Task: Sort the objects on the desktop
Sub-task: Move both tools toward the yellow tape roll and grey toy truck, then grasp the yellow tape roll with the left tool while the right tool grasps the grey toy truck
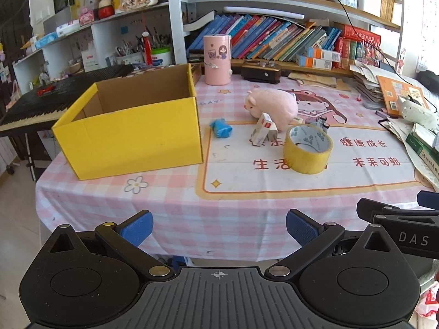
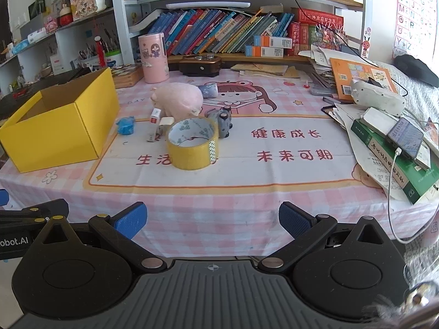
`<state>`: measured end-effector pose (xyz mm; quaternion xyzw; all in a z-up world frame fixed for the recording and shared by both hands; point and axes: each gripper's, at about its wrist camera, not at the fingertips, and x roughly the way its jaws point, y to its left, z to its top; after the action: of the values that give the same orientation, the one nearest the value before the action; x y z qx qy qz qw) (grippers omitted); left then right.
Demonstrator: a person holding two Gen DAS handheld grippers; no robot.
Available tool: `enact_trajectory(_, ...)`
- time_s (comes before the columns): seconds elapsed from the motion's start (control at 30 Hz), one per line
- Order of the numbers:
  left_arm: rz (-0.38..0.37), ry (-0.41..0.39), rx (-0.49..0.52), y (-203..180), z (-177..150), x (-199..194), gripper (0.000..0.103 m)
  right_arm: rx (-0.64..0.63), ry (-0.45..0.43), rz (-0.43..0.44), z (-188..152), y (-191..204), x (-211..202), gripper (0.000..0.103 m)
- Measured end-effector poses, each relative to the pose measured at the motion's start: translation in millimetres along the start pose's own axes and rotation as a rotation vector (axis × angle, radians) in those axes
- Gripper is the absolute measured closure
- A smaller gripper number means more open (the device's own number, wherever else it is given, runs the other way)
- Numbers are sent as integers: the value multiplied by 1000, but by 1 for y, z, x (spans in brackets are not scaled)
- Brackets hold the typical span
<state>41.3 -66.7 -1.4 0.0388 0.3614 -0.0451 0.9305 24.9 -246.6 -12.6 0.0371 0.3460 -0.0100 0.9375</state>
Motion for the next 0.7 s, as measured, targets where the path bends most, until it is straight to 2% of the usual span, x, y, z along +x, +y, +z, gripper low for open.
enact_trajectory(0.33,17,14,-62,-23,18,25,0,-62,5,33,30,-23,31,0)
enact_trajectory(0.7,8,25,-91,-55,42,53,0,-70,-8,73,64,-57,65,0)
